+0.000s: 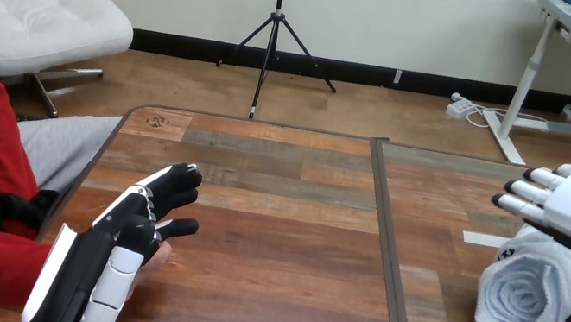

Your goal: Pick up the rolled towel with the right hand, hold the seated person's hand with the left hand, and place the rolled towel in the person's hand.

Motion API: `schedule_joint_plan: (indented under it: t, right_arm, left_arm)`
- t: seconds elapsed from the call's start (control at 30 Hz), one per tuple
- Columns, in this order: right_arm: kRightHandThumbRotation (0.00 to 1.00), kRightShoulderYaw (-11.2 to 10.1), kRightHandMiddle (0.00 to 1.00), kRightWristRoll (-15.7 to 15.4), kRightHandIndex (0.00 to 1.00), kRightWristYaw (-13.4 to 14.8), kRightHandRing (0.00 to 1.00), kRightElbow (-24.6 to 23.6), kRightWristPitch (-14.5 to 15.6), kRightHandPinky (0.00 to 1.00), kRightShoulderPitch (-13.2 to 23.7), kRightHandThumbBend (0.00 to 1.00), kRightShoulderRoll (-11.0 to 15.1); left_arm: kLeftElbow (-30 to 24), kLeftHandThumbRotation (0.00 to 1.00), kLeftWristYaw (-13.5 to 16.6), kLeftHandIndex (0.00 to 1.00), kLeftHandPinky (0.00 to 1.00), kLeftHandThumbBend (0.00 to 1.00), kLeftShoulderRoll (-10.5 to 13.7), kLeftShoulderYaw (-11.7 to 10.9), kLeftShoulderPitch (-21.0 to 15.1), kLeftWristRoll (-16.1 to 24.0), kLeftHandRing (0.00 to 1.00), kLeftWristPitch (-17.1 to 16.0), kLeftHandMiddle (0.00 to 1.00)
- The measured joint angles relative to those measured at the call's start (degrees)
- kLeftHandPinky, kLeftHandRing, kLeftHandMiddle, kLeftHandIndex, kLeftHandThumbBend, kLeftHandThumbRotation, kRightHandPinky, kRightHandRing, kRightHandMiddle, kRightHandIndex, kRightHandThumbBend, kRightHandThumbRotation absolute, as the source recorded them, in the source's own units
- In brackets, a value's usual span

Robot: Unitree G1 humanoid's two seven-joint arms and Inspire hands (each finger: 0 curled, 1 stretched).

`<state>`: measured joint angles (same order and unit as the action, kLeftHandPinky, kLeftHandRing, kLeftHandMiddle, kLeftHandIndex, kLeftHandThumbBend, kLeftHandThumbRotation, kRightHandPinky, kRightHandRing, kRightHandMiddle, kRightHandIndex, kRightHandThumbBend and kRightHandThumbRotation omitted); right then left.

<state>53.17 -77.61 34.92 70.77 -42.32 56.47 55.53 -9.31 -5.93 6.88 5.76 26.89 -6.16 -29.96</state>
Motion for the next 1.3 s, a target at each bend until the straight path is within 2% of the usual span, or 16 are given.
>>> schedule_joint_plan:
  t: [0.2, 0.47, 0.6, 0.7, 0.97, 1.3]
  right_arm:
    - [0.54, 1.91, 1.0, -1.99, 1.0, 0.01, 1.0, 0.25, 1.03, 0.99, 0.0, 1.0, -1.03]
    - [0.55, 4.39, 1.0, -3.87, 1.0, 0.72, 1.0, 0.65, 1.61, 0.95, -0.18, 1.0, -2.19]
    - [0.56, 5.17, 1.0, -4.13, 1.0, 0.89, 1.0, 0.92, 1.75, 0.97, -0.18, 1.0, -2.58]
    - [0.57, 5.68, 1.0, -4.53, 1.0, 0.98, 1.0, 1.12, 2.48, 0.94, -0.18, 1.0, -2.94]
    - [0.52, 7.47, 1.0, -5.48, 1.0, 1.99, 0.98, 1.75, 4.31, 0.88, -0.18, 1.0, -3.77]
    - [0.48, 8.93, 1.0, -5.56, 1.0, 1.47, 0.96, 2.42, 5.7, 0.86, -0.19, 1.0, -4.56]
  left_arm:
    - [0.0, 1.0, 0.07, 0.81, 0.77, 0.75, 0.0, -0.02, 0.0, -0.01, 0.87, 0.01, 0.86]
    - [-0.01, 1.0, 0.05, 0.82, 0.79, 0.73, 0.0, -0.05, 0.01, -0.12, 0.87, 0.01, 0.85]
    - [-0.01, 1.0, 0.05, 0.81, 0.79, 0.72, 0.0, -0.08, 0.01, -0.12, 0.87, -0.04, 0.85]
    - [-0.01, 1.0, 0.07, 0.81, 0.79, 0.72, 0.0, -0.1, 0.02, -0.11, 0.87, -0.06, 0.85]
    - [-0.01, 1.0, 0.19, 0.81, 0.78, 0.73, 0.0, -0.17, 0.04, -0.05, 0.86, -0.44, 0.84]
    - [-0.01, 1.0, 0.89, 0.81, 0.77, 0.74, 0.0, -0.2, 0.05, 0.07, 0.85, -1.01, 0.84]
